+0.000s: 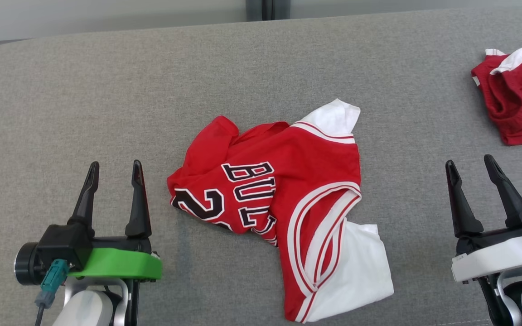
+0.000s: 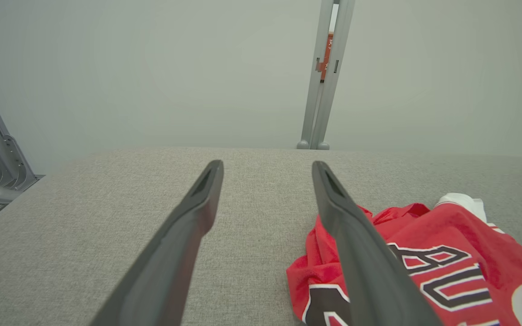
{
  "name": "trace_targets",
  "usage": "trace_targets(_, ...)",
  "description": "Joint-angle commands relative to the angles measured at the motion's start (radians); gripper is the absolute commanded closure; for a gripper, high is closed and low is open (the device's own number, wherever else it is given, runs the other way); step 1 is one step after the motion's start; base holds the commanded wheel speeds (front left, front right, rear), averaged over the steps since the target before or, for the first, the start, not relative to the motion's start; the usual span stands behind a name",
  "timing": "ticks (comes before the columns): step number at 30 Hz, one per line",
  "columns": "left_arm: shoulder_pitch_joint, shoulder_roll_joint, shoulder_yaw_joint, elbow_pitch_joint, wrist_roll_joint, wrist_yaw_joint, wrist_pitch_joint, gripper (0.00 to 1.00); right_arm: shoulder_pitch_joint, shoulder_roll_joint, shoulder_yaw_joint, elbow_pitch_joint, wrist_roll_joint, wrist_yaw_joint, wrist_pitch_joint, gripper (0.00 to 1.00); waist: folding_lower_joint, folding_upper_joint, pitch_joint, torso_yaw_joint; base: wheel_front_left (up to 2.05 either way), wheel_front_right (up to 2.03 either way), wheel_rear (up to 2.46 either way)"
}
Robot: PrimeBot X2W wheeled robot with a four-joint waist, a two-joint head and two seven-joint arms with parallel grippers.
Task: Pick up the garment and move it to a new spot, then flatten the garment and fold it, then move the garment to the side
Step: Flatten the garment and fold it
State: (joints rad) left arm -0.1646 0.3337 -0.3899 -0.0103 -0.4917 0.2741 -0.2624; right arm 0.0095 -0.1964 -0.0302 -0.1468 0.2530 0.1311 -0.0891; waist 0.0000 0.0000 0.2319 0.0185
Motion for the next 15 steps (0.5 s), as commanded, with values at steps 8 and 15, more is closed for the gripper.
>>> trace_targets(8, -0.083, -0.039, -0.007, -0.004, 0.040, -0.031, -0.003, 0.00, -0.108, -0.075, 0.070, 0.120, 0.024, -0.001, 0.016, 0.00, 0.0000, 0.0000, 0.091, 0.073, 0.00, 0.00, 0.00)
trace_targets(15, -0.150, -0.100, -0.002, 0.007, 0.079, -0.071, -0.002, 0.00, -0.279, -0.118, 0.187, 0.315, 0.069, -0.001, -0.002, 0.00, 0.0000, 0.0000, 0.173, 0.140, 0.00, 0.00, 0.00)
